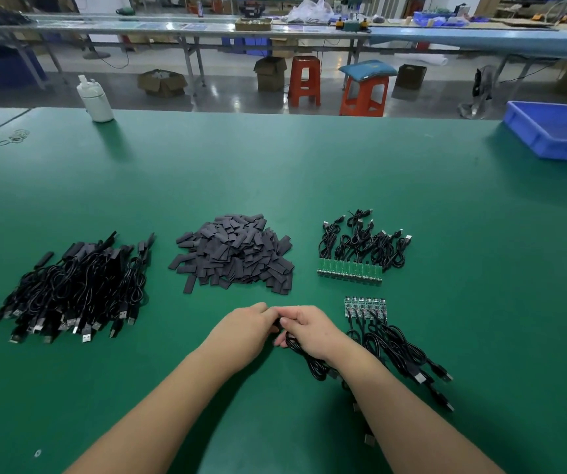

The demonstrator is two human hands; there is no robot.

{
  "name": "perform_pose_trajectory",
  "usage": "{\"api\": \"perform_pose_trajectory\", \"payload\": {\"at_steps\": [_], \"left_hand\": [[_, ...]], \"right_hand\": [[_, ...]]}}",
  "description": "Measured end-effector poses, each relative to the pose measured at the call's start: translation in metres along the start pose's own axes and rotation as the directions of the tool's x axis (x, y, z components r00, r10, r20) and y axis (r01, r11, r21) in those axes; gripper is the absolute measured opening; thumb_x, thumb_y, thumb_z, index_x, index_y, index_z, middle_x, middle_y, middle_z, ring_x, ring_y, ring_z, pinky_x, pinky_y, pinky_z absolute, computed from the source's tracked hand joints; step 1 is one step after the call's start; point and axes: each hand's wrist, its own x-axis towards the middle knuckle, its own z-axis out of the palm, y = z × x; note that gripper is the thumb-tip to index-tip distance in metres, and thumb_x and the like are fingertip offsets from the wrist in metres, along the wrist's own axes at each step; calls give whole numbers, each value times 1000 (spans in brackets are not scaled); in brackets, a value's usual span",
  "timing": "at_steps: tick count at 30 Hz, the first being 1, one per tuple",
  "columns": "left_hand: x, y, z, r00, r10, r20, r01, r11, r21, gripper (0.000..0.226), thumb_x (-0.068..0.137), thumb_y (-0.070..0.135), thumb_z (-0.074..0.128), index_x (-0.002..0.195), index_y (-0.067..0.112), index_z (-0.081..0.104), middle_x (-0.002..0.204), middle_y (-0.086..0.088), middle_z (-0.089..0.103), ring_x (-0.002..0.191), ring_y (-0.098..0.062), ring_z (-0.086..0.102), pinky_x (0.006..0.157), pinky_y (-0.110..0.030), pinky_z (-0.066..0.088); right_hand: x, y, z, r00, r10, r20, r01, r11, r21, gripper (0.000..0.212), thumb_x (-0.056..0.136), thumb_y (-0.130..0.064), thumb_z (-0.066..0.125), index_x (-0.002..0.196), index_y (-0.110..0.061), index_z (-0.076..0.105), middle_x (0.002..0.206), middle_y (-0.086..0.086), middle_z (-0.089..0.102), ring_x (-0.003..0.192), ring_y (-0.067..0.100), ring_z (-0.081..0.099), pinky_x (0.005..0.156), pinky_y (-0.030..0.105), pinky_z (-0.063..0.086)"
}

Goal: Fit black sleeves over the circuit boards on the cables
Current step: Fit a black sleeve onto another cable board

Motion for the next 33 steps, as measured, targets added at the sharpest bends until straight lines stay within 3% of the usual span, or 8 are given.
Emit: {"api": "perform_pose_trajectory", "payload": {"at_steps": [5, 11, 16, 22, 26, 28, 30, 33], "left_hand": [[2, 3, -3, 998, 18, 54, -25, 993, 117, 28, 99, 21, 48, 127, 18, 48, 107, -3, 50, 89, -28, 61, 72, -37, 45], [-7, 6, 5, 951, -194, -241, 66, 887, -456, 44, 95, 23, 57, 137, 23, 46, 131, 10, 45, 104, -10, 55, 92, -27, 45], [-12, 20, 10, 859, -474, -195, 237, 705, -668, 20, 93, 21, 63, 112, 22, 67, 104, 9, 68, 91, -5, 61, 86, -22, 46], [-22, 50, 10, 948, -313, -57, 190, 701, -688, 21, 93, 35, 62, 110, 27, 71, 88, 9, 74, 79, -5, 65, 78, -20, 49], [-19, 52, 5, 919, -392, 29, 232, 481, -845, 17, 88, 27, 71, 105, 24, 71, 66, 7, 66, 57, -7, 54, 64, -26, 47], [-20, 48, 0, 910, -406, 85, 248, 367, -897, 16, 85, 20, 75, 101, 19, 72, 60, 9, 62, 55, -8, 51, 61, -25, 45], [-21, 41, -8, 900, -423, 104, 262, 334, -905, 17, 83, 16, 77, 99, 16, 71, 58, 10, 62, 54, -7, 53, 60, -22, 47], [-22, 12, -27, 849, -528, 31, 288, 412, -864, 18, 81, 18, 79, 97, 19, 71, 67, 8, 66, 54, -4, 57, 54, -14, 47]], "right_hand": [[-2, -5, 2, 1000, -6, -5, 6, 1000, -3, 37, 104, -3, 41, 130, -18, 63, 81, 5, 72, 74, 12, 66, 82, 25, 56], [-4, -7, 10, 987, 31, -156, -6, 987, 160, 45, 103, -1, 46, 147, -7, 42, 82, 5, 64, 70, 14, 63, 68, 25, 54], [-7, -11, 8, 930, 80, -358, 64, 926, 372, 36, 104, -1, 41, 137, -6, 52, 90, 8, 66, 70, 10, 66, 70, 21, 56], [-10, -25, 6, 893, 247, -377, 247, 430, 868, 37, 104, 4, 37, 140, 2, 45, 92, 13, 61, 85, 23, 67, 79, 32, 58], [-11, -40, 10, 903, 224, -367, 288, 319, 903, 37, 104, 4, 36, 140, 1, 46, 94, 14, 62, 92, 26, 68, 89, 35, 56], [-10, -45, 11, 912, 193, -361, 278, 355, 893, 36, 104, 3, 34, 138, -2, 47, 100, 15, 66, 98, 27, 68, 94, 36, 53], [-8, -46, 11, 905, 157, -395, 221, 620, 753, 36, 106, -4, 36, 139, -6, 50, 117, 11, 68, 111, 22, 65, 103, 34, 47], [-7, -30, 6, 873, -63, -483, 8, 993, -115, 39, 107, -22, 41, 144, -16, 49, 140, -2, 57, 127, 12, 52, 108, 26, 37]]}}
